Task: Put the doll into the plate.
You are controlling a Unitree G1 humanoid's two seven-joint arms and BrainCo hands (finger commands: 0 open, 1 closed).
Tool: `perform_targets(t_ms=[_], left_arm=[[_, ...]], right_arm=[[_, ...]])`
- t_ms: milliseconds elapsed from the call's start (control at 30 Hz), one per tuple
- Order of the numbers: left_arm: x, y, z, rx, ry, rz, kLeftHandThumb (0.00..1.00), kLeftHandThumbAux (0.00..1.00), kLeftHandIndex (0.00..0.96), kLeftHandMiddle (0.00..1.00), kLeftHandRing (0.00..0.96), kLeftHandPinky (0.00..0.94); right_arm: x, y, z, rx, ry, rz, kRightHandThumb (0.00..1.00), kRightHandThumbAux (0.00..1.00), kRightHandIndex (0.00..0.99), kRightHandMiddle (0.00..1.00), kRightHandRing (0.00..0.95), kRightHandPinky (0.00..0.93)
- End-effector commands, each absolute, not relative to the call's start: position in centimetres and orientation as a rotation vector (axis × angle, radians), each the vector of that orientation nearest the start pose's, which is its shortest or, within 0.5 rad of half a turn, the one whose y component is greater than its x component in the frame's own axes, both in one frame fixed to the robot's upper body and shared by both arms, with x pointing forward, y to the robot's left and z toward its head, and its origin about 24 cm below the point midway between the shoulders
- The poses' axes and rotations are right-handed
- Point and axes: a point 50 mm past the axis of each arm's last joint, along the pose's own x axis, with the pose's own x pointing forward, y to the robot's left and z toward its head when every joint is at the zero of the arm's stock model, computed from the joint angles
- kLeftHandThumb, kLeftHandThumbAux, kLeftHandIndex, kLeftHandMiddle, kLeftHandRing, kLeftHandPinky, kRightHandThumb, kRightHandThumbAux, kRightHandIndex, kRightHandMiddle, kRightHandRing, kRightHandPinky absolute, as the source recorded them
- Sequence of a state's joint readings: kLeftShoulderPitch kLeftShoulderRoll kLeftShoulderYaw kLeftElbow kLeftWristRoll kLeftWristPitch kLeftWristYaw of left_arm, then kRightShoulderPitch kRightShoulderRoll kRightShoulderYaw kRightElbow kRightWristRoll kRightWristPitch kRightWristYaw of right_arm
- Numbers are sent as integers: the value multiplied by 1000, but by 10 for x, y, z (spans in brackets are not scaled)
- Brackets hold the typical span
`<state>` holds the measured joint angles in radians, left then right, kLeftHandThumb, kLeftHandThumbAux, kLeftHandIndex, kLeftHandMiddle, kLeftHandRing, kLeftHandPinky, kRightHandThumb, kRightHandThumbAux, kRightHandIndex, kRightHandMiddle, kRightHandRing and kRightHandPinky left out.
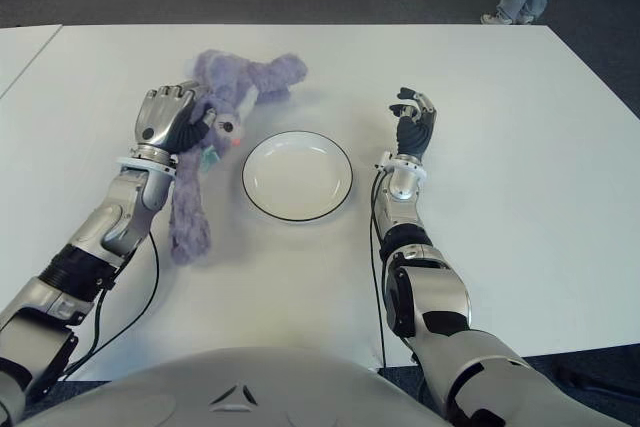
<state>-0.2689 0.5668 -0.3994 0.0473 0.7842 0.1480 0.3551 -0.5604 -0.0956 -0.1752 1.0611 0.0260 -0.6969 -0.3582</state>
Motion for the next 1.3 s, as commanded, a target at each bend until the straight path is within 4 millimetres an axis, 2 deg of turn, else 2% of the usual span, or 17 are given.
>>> perform_targets(t_ms=[33,233,400,667,1000,1300], left_arm=[[273,168,109,1415,-414,51,740,698,442,905,885,856],[270,162,120,1434,-476,63,741,698,443,891,887,863],[269,159,130,1451,-516,69,741,697,442,899,895,885],[272,158,141,1490,-543,80,737,697,442,910,905,894],[275,157,152,1542,-578,94,737,697,443,883,894,884],[270,151,157,1521,-598,63,741,696,443,882,896,894]], right_arm=[[201,-166,-105,-22,408,-425,1000,689,435,306,456,400],[201,-166,-105,-27,411,-423,1000,687,436,306,438,432],[201,-166,-105,-32,416,-422,1000,688,436,307,454,408],[201,-166,-105,-33,417,-416,1000,686,437,308,445,426],[201,-166,-105,-50,416,-420,1000,689,437,315,463,393],[200,-165,-105,-51,413,-417,1000,687,437,313,441,427]])
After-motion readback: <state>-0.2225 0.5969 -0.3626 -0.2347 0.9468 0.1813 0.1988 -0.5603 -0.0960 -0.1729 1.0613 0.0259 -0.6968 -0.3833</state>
